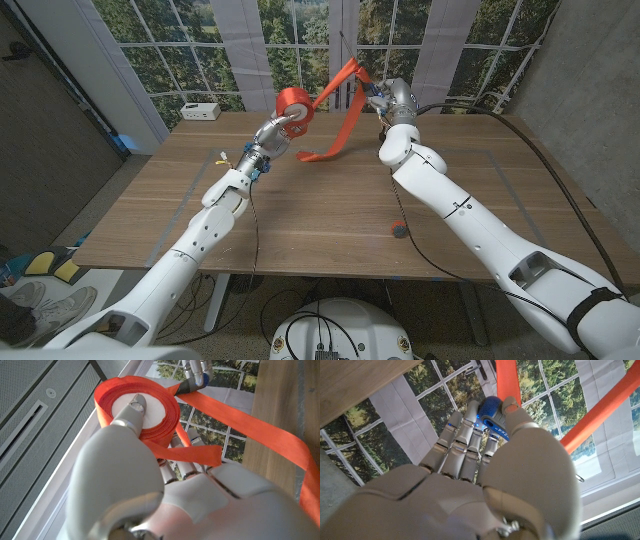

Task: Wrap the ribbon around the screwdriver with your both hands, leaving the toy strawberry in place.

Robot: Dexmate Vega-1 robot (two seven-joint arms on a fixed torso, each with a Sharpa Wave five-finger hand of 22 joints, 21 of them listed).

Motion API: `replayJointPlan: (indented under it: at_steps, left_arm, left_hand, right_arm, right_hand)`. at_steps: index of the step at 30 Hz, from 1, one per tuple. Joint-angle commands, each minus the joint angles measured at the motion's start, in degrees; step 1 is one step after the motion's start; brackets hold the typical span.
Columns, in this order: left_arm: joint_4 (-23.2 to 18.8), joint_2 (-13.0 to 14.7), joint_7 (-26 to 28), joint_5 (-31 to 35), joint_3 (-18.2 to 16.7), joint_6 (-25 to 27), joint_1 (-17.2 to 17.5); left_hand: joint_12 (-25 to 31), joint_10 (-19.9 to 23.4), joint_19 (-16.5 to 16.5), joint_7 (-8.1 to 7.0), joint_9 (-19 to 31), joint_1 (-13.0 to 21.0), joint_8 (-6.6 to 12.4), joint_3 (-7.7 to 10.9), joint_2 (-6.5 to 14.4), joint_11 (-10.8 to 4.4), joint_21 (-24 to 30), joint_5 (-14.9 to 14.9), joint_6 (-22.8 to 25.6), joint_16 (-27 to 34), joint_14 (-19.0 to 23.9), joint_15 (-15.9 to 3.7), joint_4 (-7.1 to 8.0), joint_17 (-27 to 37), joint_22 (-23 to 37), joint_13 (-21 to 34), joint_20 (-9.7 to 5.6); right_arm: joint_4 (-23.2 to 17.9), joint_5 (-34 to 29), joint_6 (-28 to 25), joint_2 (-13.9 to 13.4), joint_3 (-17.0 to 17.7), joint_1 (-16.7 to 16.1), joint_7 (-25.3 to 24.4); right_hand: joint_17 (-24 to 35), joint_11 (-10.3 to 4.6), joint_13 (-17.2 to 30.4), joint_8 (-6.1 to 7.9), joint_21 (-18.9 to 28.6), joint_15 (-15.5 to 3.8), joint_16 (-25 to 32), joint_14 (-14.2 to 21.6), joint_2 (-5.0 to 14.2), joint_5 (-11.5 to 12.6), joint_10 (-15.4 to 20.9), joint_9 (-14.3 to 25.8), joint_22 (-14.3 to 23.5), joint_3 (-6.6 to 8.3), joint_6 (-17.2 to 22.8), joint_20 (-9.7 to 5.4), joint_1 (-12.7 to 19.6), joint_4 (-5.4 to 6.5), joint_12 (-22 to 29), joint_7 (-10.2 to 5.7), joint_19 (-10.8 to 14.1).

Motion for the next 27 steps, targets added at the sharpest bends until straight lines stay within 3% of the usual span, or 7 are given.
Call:
replayJointPlan:
  at_steps: [1,5,11,13,16,23,27]
  left_arm:
    - [-0.51,-1.76,2.91,-0.27,-2.92,-4.49,1.03]
    - [-0.34,-2.64,2.85,-0.33,-3.02,-5.57,0.44]
    - [-1.65,-4.27,7.80,-0.38,-3.41,-6.26,0.97]
    - [-2.43,-4.78,10.08,-0.49,-3.50,-6.13,1.30]
    - [-2.22,-5.87,10.23,-1.66,-3.63,-6.27,1.01]
    - [-3.78,-7.33,14.06,-2.55,-4.13,-6.35,1.17]
    - [-6.08,-7.69,19.50,-1.82,-4.50,-6.15,1.47]
  left_hand:
    - [9.10,11.53,0.19,6.36,0.31,-2.11,5.22,1.99,2.36,1.21,0.35,0.44,6.85,0.17,0.53,-7.50,2.14,0.04,0.03,10.87,-0.37]
    - [9.06,11.59,0.22,6.22,0.31,-2.08,5.21,1.98,2.38,1.29,0.42,0.45,6.79,0.18,0.51,-7.61,2.11,0.09,0.03,10.82,-0.39]
    - [9.01,11.57,0.37,6.22,0.30,-2.13,5.23,1.91,2.40,1.17,0.56,0.43,6.79,0.27,0.60,-7.70,2.14,0.21,0.02,10.84,-0.45]
    - [9.01,11.54,0.35,6.20,0.30,-2.18,5.24,1.93,2.37,1.16,0.58,0.44,6.79,0.22,0.66,-7.73,2.15,0.14,0.02,10.88,-0.47]
    - [8.99,11.61,0.52,6.18,0.29,-2.13,5.27,1.94,2.36,1.22,0.69,0.44,6.85,0.22,0.69,-7.82,2.11,0.15,0.01,10.85,-0.53]
    - [8.94,11.79,1.11,6.00,0.29,-2.08,5.34,1.89,2.36,1.25,1.03,0.44,6.95,0.26,0.64,-7.89,2.06,0.29,0.02,10.76,-0.62]
    - [8.91,11.85,1.63,6.03,0.28,-2.11,5.37,1.94,2.32,1.19,1.31,0.46,6.99,0.21,0.76,-7.98,2.05,0.22,0.03,10.74,-0.84]
  right_arm:
    - [1.73,-3.76,5.59,-3.52,-3.67,0.75,-0.46]
    - [1.38,-5.75,4.70,-3.44,-4.29,0.52,-1.10]
    - [1.91,-6.50,14.18,-6.17,-3.85,-0.66,-0.57]
    - [3.59,-7.75,21.05,-7.64,-4.18,-0.70,-1.24]
    - [4.85,-10.05,24.58,-7.34,-4.27,-1.04,-3.25]
    - [6.36,-13.89,27.71,-7.01,-3.68,-1.88,-4.92]
    - [5.83,-15.97,24.10,-6.63,-3.38,-2.36,-3.91]
  right_hand:
    - [0.37,-2.30,0.30,0.30,0.34,-2.88,0.26,0.68,0.96,0.23,9.10,0.42,0.26,2.60,13.56,-0.04,0.19,2.14,0.18,1.11,-0.21]
    - [0.32,-2.42,0.40,0.21,0.33,-3.03,0.14,0.55,0.95,0.23,9.13,0.40,0.26,2.65,13.55,-0.15,0.05,2.23,0.20,0.87,-0.34]
    - [0.32,-2.70,0.51,0.13,0.33,-3.42,0.09,0.52,0.94,0.24,9.03,0.40,0.26,2.70,13.57,-0.25,-0.07,2.30,0.17,0.67,-0.47]
    - [0.46,-2.69,0.54,0.04,0.29,-3.63,0.18,0.49,0.97,0.24,9.02,0.38,0.26,2.67,13.45,-0.35,-0.03,2.28,0.17,0.50,-0.61]
    - [0.68,-2.91,0.61,-0.07,0.14,-3.93,0.13,-0.02,1.01,0.25,8.66,0.41,0.26,2.60,13.30,-0.55,-0.07,2.32,0.03,0.38,-1.07]
    - [1.43,-3.83,0.90,-0.30,-0.23,-5.04,-0.09,-1.75,1.36,0.34,7.80,0.38,0.26,2.29,13.19,-0.93,-0.31,2.59,-0.25,-1.68,-2.32]
    - [1.55,-4.15,0.98,-0.35,-0.22,-5.30,-0.20,-2.11,1.39,0.39,7.39,0.39,0.25,2.15,13.13,-0.97,-0.55,2.74,-0.40,-2.07,-2.39]
